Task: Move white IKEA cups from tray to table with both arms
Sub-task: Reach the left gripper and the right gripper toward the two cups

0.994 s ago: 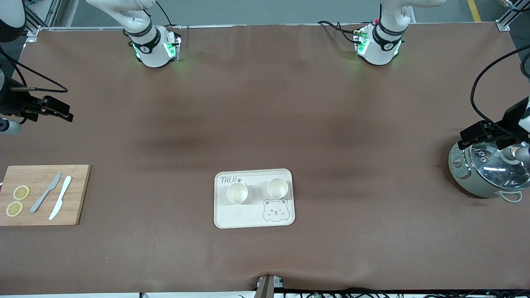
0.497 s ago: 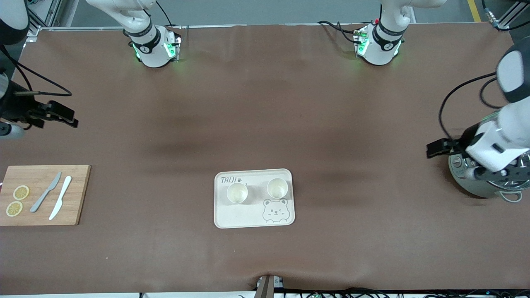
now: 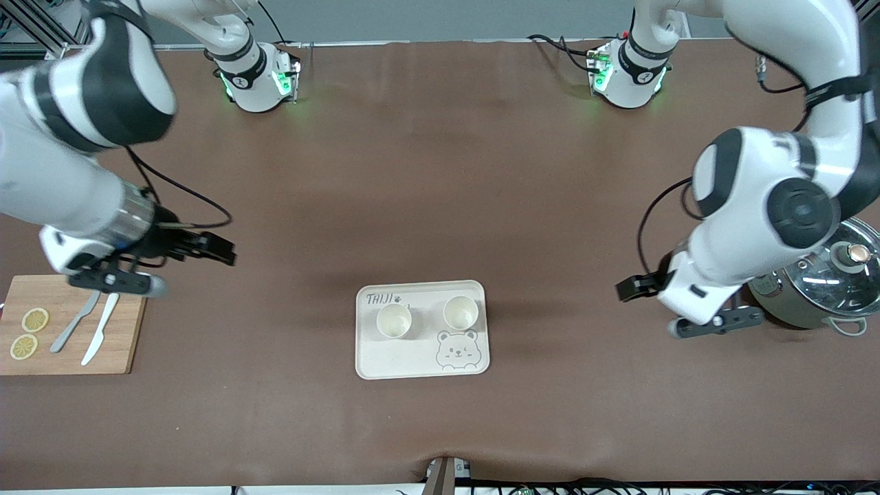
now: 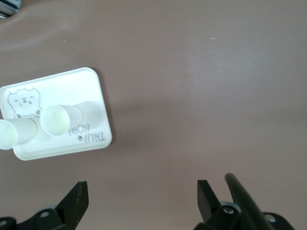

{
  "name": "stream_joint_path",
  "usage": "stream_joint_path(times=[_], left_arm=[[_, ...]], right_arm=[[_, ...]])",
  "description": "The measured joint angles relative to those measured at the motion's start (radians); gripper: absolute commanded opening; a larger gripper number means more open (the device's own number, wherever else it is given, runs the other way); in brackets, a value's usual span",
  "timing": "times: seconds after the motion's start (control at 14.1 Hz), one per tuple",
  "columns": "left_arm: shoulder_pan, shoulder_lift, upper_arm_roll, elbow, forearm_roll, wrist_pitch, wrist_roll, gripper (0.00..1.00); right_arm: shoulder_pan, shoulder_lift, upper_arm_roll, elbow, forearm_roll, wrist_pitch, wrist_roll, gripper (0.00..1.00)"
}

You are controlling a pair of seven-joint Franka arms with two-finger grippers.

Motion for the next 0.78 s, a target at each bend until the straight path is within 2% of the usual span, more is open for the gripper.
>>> stream_joint_path(times=[0.43,0.78], left_arm=[[-0.129,0.132,-0.002,0.003,0.0,0.232,-0.263,1.0],[-0.229,0.226,-0.003,0.009,0.0,0.413,-0.429,1.0]], right_arm=[[0.128,0.13,0.0,0.008,0.0,0.196,0.215,1.0],[0.184,0.262,-0.001,0.009,-0.002,0.361,0.26,1.0]])
